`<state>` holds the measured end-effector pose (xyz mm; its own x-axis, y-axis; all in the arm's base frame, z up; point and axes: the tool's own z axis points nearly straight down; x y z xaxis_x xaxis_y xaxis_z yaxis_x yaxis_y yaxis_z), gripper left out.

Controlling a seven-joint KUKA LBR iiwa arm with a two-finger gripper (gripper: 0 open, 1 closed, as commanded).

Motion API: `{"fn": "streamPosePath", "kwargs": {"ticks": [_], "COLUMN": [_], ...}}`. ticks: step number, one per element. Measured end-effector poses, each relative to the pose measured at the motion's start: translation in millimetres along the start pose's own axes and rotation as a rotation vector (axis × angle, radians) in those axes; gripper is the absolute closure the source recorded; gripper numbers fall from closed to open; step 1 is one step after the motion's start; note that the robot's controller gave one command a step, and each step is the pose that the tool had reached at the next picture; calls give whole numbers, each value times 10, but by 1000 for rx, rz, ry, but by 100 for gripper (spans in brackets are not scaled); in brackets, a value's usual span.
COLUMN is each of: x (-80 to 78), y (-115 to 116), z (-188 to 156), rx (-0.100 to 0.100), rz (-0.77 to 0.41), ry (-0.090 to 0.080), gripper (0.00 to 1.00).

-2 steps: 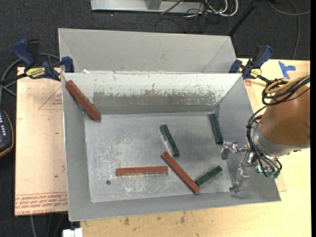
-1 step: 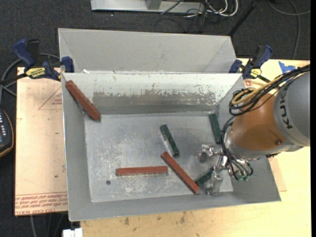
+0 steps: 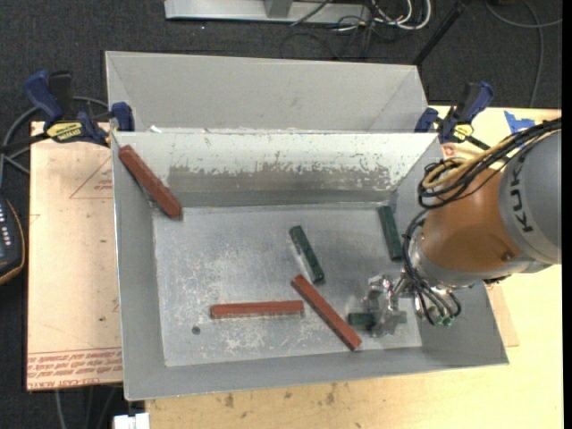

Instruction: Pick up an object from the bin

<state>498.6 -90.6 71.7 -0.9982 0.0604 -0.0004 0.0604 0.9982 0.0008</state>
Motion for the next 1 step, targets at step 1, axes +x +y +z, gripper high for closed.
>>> {"fn": "streamPosePath", "kwargs": {"ticks": [1], "x": [-177], "y": [-145], "z": [-1462], "rx": [3], "rz": [-436], "ry": [-7], "gripper": [100]}}
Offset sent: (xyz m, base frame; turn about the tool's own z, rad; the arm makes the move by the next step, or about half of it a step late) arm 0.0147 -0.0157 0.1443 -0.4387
